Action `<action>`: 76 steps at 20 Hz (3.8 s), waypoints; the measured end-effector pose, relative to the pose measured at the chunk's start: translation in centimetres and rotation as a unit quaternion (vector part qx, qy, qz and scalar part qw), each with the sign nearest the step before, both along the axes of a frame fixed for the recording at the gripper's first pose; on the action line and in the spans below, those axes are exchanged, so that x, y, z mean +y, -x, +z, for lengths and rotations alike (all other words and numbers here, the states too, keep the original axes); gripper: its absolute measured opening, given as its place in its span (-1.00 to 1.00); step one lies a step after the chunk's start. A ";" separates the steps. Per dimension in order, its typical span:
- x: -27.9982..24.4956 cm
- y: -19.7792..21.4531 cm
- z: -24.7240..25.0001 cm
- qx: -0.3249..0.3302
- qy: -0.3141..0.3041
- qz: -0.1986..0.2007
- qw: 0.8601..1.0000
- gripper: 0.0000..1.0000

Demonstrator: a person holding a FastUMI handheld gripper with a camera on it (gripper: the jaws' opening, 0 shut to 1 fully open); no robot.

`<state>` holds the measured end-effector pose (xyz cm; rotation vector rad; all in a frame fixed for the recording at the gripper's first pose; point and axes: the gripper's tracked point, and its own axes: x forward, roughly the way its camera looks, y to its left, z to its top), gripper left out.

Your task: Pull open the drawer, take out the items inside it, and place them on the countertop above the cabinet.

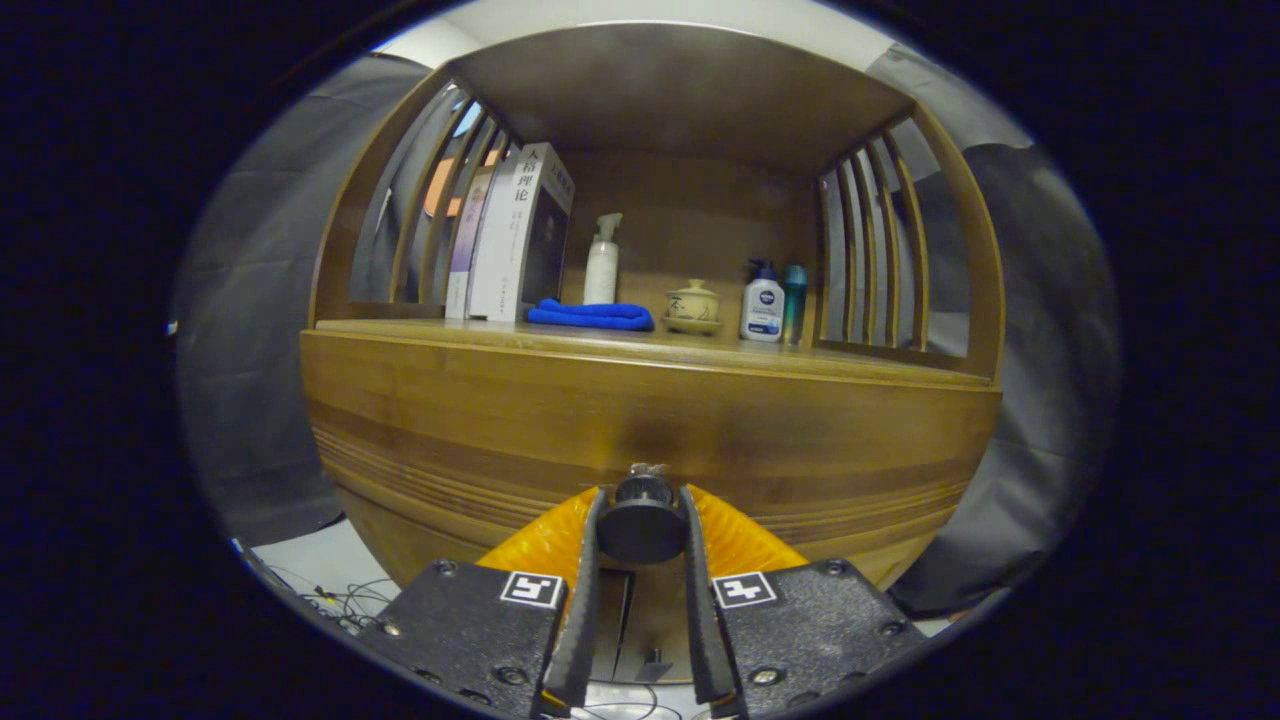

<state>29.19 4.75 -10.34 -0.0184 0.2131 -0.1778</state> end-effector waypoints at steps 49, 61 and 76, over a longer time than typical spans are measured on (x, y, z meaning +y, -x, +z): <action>4.3 17.8 -0.3 0.012 -0.033 0.019 0.999 -0.29; 4.6 18.7 2.6 -0.040 0.027 0.037 0.998 0.81; 3.1 10.2 14.9 0.034 0.009 0.074 0.997 0.81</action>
